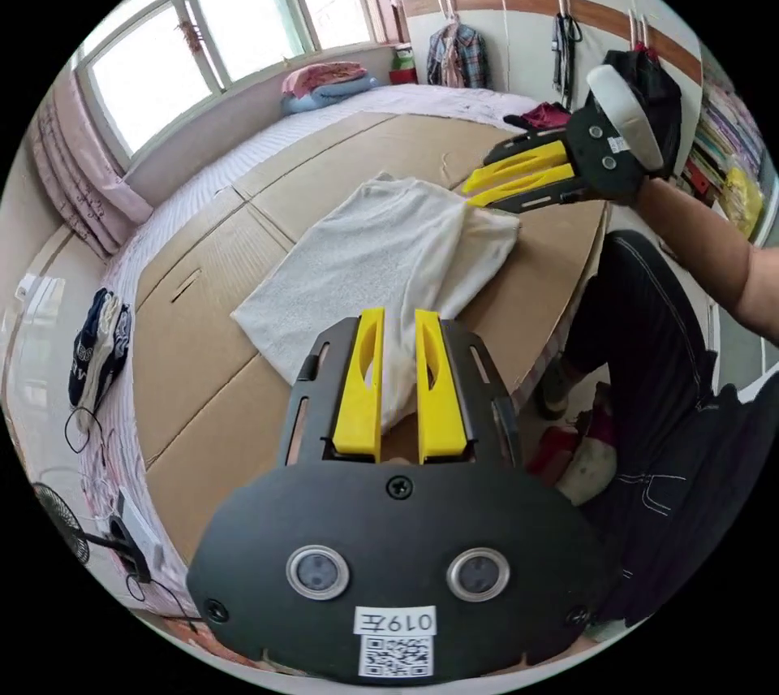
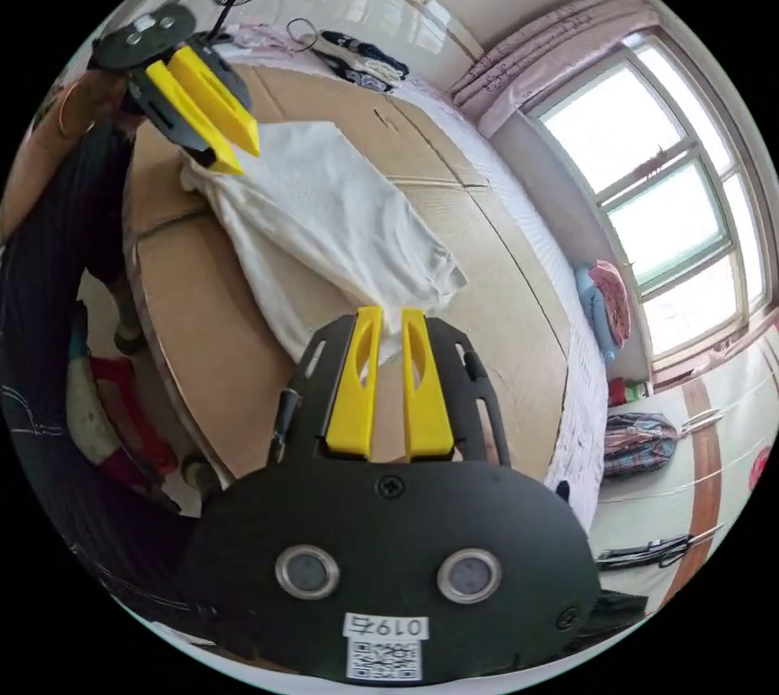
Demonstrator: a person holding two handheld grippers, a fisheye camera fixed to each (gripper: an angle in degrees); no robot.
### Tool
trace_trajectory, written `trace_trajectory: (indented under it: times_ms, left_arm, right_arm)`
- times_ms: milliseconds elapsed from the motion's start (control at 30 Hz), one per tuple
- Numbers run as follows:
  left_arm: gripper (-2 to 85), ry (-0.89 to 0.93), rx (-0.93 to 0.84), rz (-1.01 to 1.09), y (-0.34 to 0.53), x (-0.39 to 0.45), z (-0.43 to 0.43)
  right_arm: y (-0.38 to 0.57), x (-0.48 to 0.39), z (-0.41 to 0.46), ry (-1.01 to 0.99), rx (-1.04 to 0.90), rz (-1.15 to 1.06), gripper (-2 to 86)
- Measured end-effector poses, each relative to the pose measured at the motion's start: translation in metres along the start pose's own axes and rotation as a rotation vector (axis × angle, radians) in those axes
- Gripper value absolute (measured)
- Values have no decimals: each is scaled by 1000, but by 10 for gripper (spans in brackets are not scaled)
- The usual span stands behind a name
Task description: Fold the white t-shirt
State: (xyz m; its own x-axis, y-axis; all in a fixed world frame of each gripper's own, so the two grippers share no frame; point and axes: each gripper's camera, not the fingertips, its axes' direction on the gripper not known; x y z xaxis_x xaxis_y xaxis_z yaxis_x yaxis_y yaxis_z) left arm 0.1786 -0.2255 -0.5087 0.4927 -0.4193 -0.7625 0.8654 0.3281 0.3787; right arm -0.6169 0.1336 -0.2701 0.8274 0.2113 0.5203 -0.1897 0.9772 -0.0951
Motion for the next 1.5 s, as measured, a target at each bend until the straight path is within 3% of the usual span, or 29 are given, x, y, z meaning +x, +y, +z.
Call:
trace_trajectory:
  times_ms: [133, 233, 400, 600, 767, 1000, 1200, 1500]
  left_arm:
    - [17, 128, 23, -314, -18, -116, 2]
    - [17, 52, 67, -342, -38, -164, 3]
    - [33, 260, 68, -186, -102, -178, 59]
    - [59, 303, -113, -19, -193, -177, 162]
    - [70, 416, -125, 89, -251, -188, 222]
    - [83, 467, -218, 286, -320, -197, 301]
    - [82, 610, -272, 283, -360, -216, 350]
    - [41, 602, -317, 331, -395, -217, 395]
  right_arm:
    - [-26, 132, 3, -313, 65, 273, 0]
    - [-57, 183, 17, -231, -15, 258, -5]
    - [-105, 238, 54, -313, -165, 211, 22]
    - [-107, 342, 102, -646, -141, 488, 68]
    - [-86, 410, 124, -842, -109, 608, 76]
    - [-76, 456, 127, -876, -93, 568, 78]
    - [-81, 508, 124, -916, -79, 554, 73]
    - [-90, 557, 116, -920, -56, 547, 41]
